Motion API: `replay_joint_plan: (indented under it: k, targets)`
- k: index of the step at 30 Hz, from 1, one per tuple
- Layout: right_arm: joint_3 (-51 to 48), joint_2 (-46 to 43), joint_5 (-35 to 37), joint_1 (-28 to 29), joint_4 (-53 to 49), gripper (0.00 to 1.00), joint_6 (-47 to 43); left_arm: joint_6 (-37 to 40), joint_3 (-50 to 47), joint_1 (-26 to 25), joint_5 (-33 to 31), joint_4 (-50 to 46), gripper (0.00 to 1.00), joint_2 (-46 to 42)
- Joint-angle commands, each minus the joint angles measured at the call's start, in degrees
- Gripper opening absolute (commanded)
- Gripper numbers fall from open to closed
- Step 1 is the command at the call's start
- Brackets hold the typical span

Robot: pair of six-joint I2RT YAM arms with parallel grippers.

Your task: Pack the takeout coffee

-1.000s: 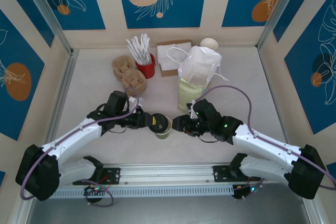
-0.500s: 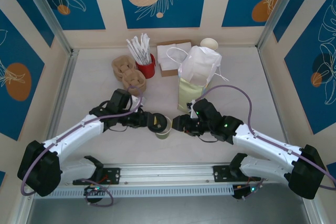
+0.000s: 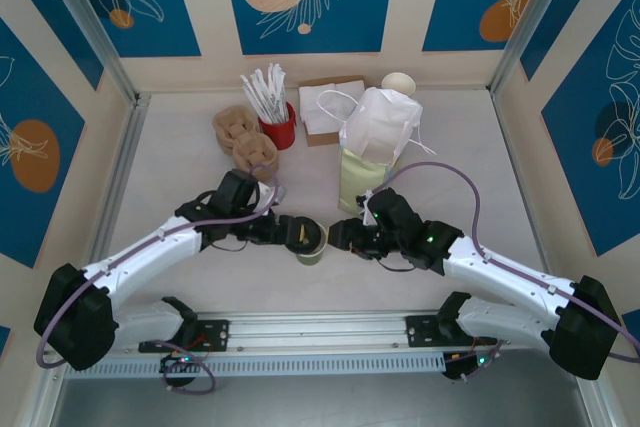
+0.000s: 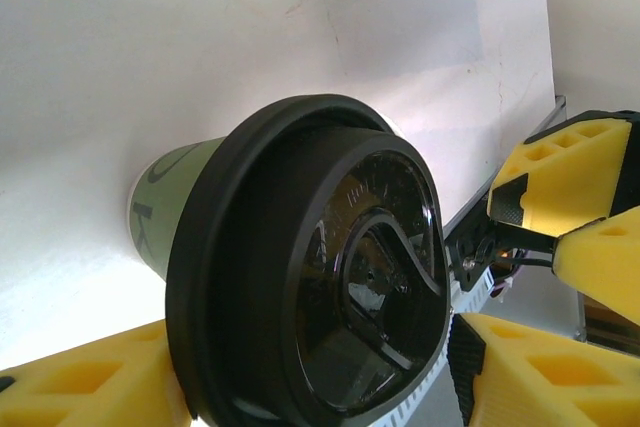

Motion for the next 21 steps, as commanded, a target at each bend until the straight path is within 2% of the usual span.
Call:
replay_joint_plan:
  k: [1, 21]
  targets:
    - [0.68, -0.14, 1.05, 0.36, 0.12, 0.5, -0.06, 2.07, 2.52, -1.39, -1.63, -1.92, 0.66, 1.12]
    - [1.2, 1.26, 0.97, 0.37, 0.93, 0.52, 0.03, 5.22, 5.9, -5.21, -3.53, -4.32, 0.76, 4.43]
